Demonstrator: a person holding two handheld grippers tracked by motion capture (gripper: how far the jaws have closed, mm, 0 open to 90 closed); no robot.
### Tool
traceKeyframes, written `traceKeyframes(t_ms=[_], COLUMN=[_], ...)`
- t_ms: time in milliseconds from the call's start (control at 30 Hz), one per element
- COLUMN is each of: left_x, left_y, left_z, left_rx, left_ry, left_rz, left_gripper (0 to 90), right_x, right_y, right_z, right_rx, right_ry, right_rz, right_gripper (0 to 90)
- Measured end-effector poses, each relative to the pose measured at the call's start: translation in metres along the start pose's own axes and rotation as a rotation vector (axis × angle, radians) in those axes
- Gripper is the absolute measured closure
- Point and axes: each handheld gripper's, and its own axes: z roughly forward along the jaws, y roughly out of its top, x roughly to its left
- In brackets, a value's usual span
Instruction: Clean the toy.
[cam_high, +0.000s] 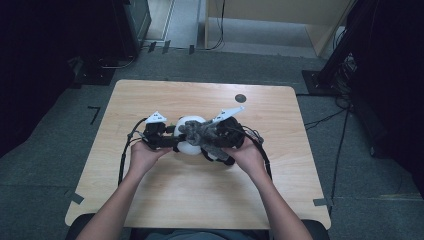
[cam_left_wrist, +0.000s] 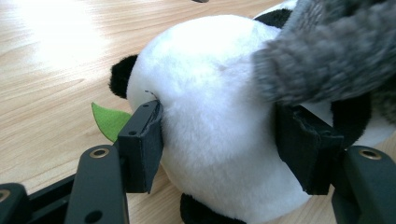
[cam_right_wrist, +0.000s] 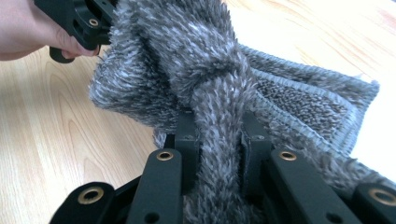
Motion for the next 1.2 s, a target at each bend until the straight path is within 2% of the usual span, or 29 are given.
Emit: traceKeyframes(t_ms=[100,467,500,633,833,900,1000,1100,1200], left_x=[0.000,0.000,0.000,0.000,0.000,0.000,0.000,0.000,0.000], left_y=[0.000,0.000,0.000,-0.001,0.000,0.000,0.000,-0.001,-0.001], left_z=[0.000,-0.001,-0.001,-0.001,-0.002,-0.002,-0.002,-0.001,-0.001], left_rx=[-0.001,0.002,0.002,0.010,0.014,0.013,0.011,0.010,0.009], left_ry=[0.000,-0.007,-0.007,-0.009,-0.010,-0.011,-0.011,-0.010,-0.012], left_rz=[0.004,-0.003,-0.005,-0.008,-0.009,-0.009,-0.010,-0.009,-0.009], left_gripper=[35.7,35.7,35.7,36.5,36.6,36.7,36.6,36.6,36.6], right_x=[-0.002,-0.014,-0.015,-0.019,-0.042,-0.048,-0.054,-0.054,-0.053], right_y=[-0.005,-0.027,-0.029,-0.032,-0.044,-0.048,-0.054,-0.057,-0.058], right_z=[-0.008,-0.040,-0.043,-0.058,-0.075,-0.076,-0.071,-0.061,-0.054], right_rx=[-0.009,-0.040,-0.046,-0.088,-0.150,-0.162,-0.153,-0.121,-0.095], right_ry=[-0.009,-0.060,-0.069,-0.156,-0.203,-0.199,-0.189,-0.176,-0.172], right_rz=[0.001,0.050,0.049,0.041,0.146,0.182,0.207,0.210,0.185], right_gripper=[75.0,74.9,74.9,75.6,74.9,74.9,74.8,72.8,69.7])
